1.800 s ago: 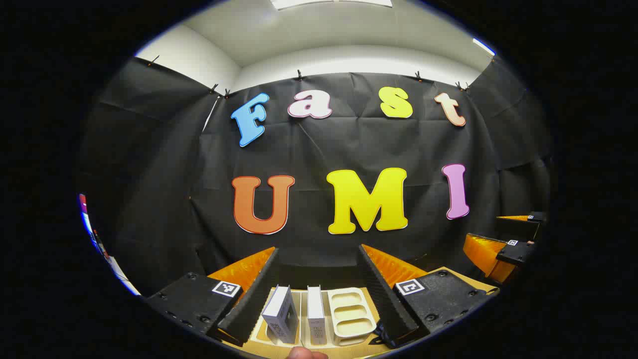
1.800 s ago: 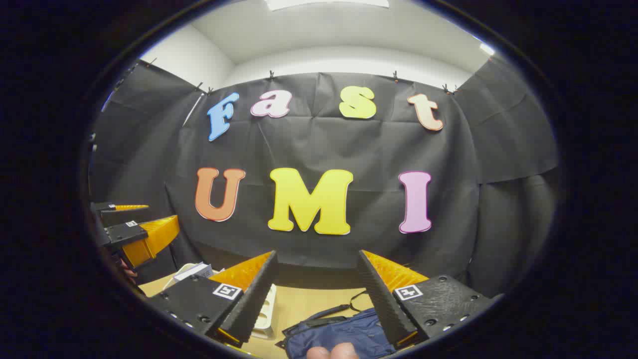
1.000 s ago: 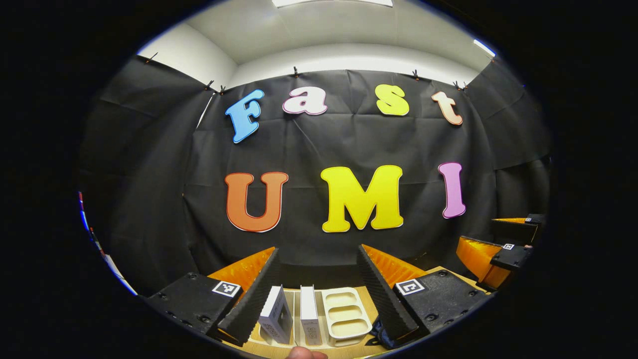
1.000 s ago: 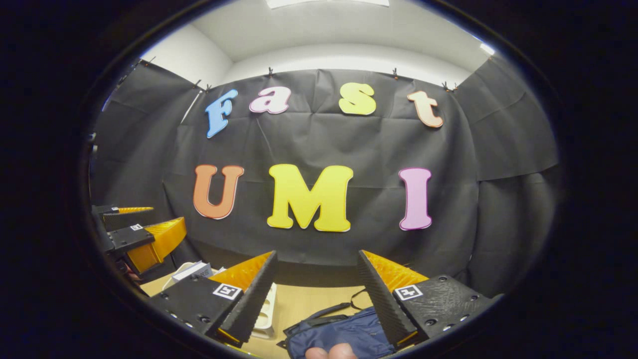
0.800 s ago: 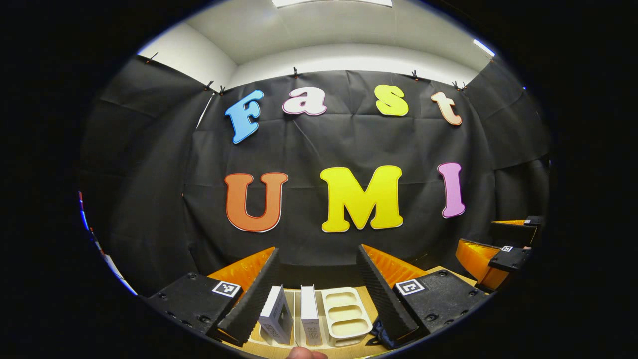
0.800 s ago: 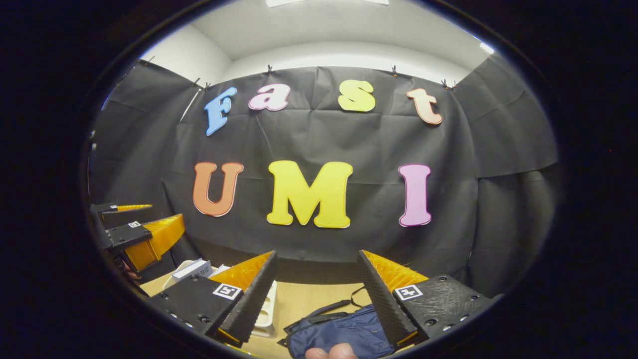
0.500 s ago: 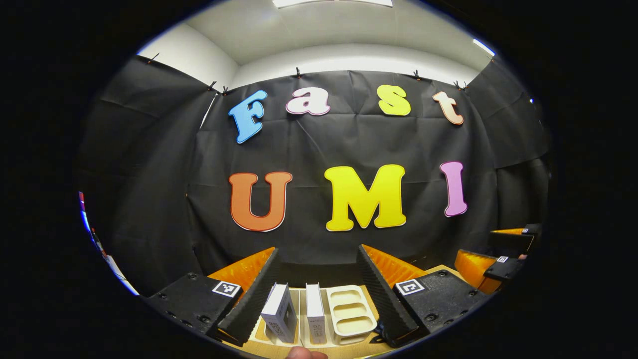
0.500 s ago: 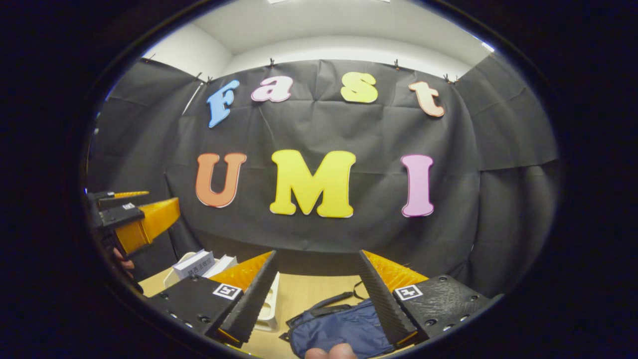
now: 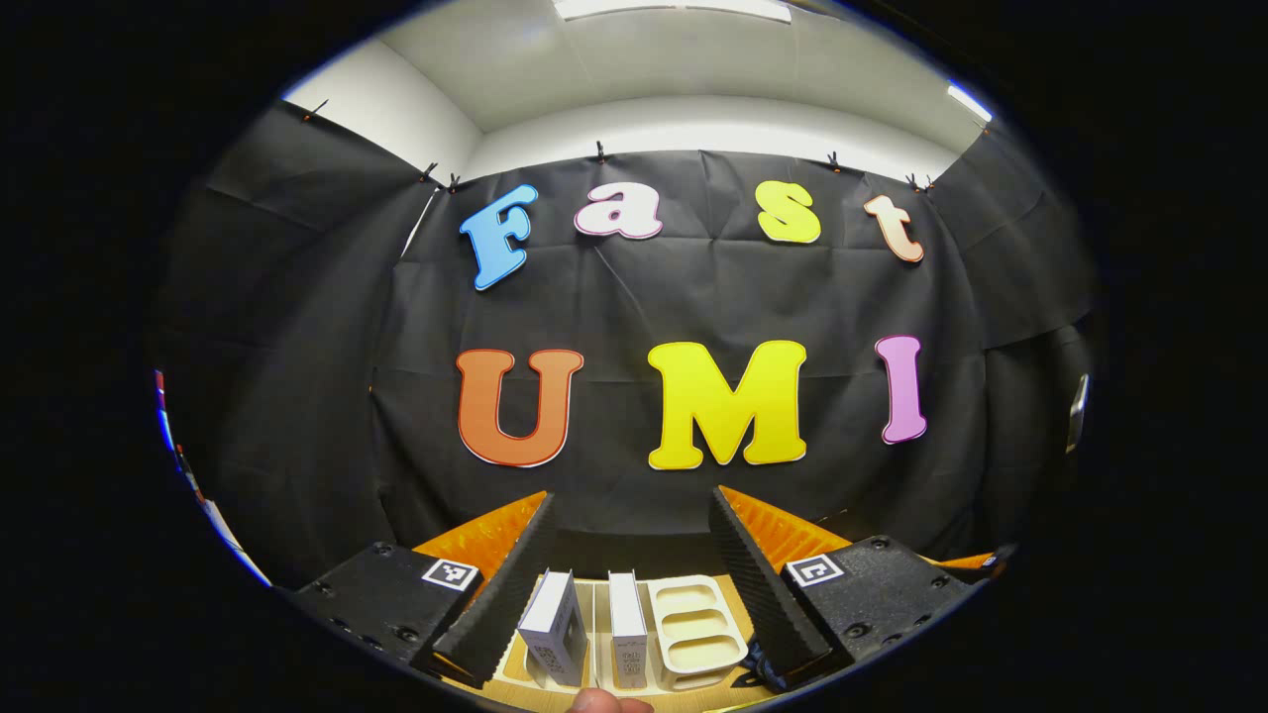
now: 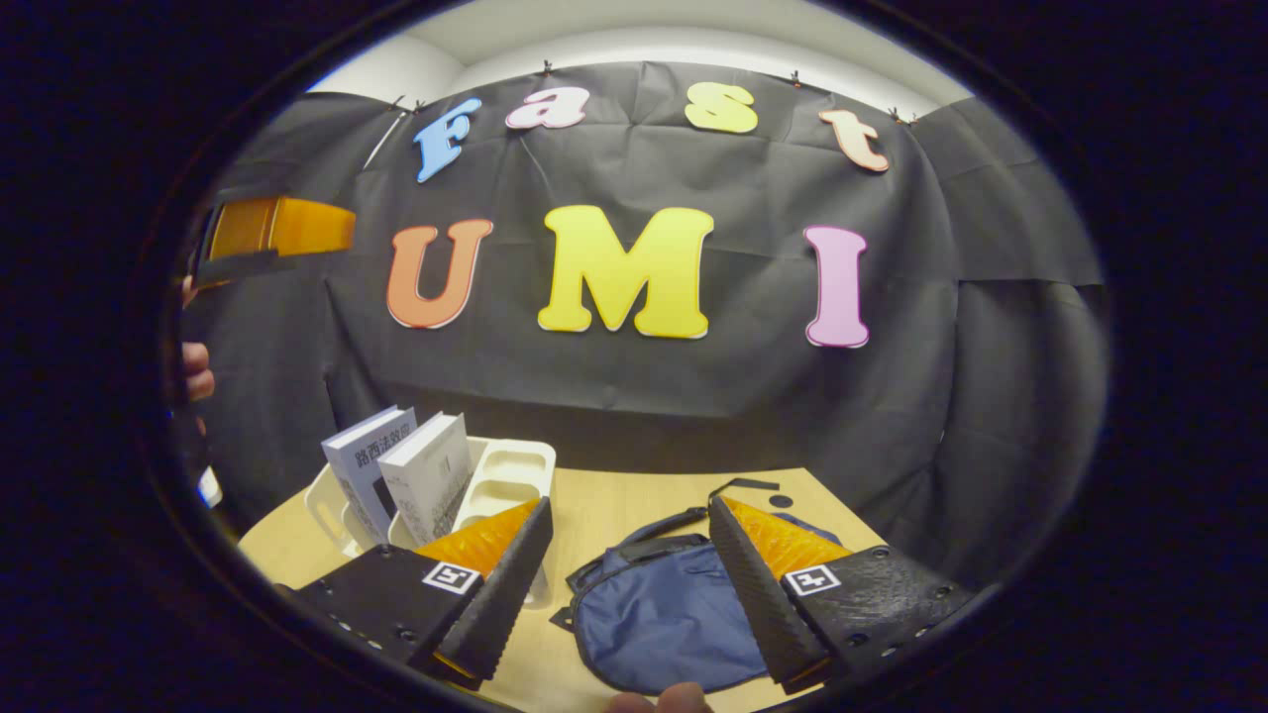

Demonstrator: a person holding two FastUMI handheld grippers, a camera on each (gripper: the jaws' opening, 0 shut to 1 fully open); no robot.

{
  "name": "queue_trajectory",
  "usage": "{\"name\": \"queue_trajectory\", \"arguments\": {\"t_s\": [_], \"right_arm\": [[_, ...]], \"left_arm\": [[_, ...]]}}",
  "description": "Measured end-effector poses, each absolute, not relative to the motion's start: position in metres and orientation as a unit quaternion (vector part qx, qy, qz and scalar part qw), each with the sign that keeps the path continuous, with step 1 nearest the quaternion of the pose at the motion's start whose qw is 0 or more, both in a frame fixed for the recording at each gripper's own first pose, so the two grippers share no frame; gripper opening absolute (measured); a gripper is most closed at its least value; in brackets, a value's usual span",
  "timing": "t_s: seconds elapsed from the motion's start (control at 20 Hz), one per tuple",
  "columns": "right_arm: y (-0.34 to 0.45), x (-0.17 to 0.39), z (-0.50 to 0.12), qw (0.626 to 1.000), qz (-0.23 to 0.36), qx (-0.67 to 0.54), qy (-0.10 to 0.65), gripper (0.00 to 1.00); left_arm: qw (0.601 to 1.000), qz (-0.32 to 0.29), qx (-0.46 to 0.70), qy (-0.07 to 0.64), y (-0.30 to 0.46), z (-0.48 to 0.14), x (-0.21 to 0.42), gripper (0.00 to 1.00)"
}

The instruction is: Open the schoolbag, grab two books from the bookshelf and put them into the schoolbag.

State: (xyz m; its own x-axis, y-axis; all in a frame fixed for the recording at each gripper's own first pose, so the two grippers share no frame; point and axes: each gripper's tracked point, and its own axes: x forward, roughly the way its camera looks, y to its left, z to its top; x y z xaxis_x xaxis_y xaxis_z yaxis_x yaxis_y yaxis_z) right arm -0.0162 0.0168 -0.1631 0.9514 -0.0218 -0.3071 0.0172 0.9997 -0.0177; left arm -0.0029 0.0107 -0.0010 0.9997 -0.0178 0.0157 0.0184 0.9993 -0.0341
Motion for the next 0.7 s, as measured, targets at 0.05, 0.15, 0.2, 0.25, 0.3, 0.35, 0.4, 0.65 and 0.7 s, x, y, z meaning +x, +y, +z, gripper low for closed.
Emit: {"name": "queue_trajectory", "arguments": {"t_s": [0.05, 0.15, 0.2, 0.25, 0.3, 0.35, 0.4, 0.65, 0.7], "right_arm": [[0.018, -0.017, -0.18, 0.985, -0.007, -0.005, 0.171, 0.96], [0.024, -0.018, -0.218, 0.977, -0.002, 0.003, 0.214, 0.96], [0.026, -0.019, -0.239, 0.973, 0.0, -0.001, 0.232, 0.96], [0.027, -0.02, -0.262, 0.968, 0.001, -0.007, 0.25, 0.96], [0.028, -0.021, -0.284, 0.963, 0.005, -0.015, 0.269, 0.98], [0.032, -0.021, -0.302, 0.956, 0.011, -0.022, 0.291, 0.96], [0.034, -0.021, -0.32, 0.951, 0.017, -0.03, 0.308, 0.98], [0.044, -0.011, -0.386, 0.932, 0.023, -0.073, 0.354, 0.98], [0.043, -0.006, -0.394, 0.931, 0.017, -0.08, 0.355, 0.96]], "left_arm": [[1.0, -0.007, -0.016, -0.006, 0.014, -0.001, -0.004, 0.96], [1.0, -0.003, -0.011, -0.002, 0.018, -0.004, -0.007, 0.97], [1.0, 0.002, -0.007, 0.0, 0.02, -0.005, -0.009, 0.96], [1.0, 0.008, -0.004, 0.002, 0.024, -0.005, -0.011, 0.96], [1.0, 0.013, -0.002, 0.004, 0.028, -0.006, -0.014, 0.96], [1.0, 0.019, -0.001, 0.008, 0.034, -0.009, -0.019, 0.96], [1.0, 0.024, 0.0, 0.013, 0.039, -0.012, -0.021, 0.96], [0.999, 0.047, 0.002, 0.028, 0.055, -0.019, -0.027, 0.96], [0.998, 0.05, 0.004, 0.031, 0.059, -0.02, -0.027, 0.96]]}}
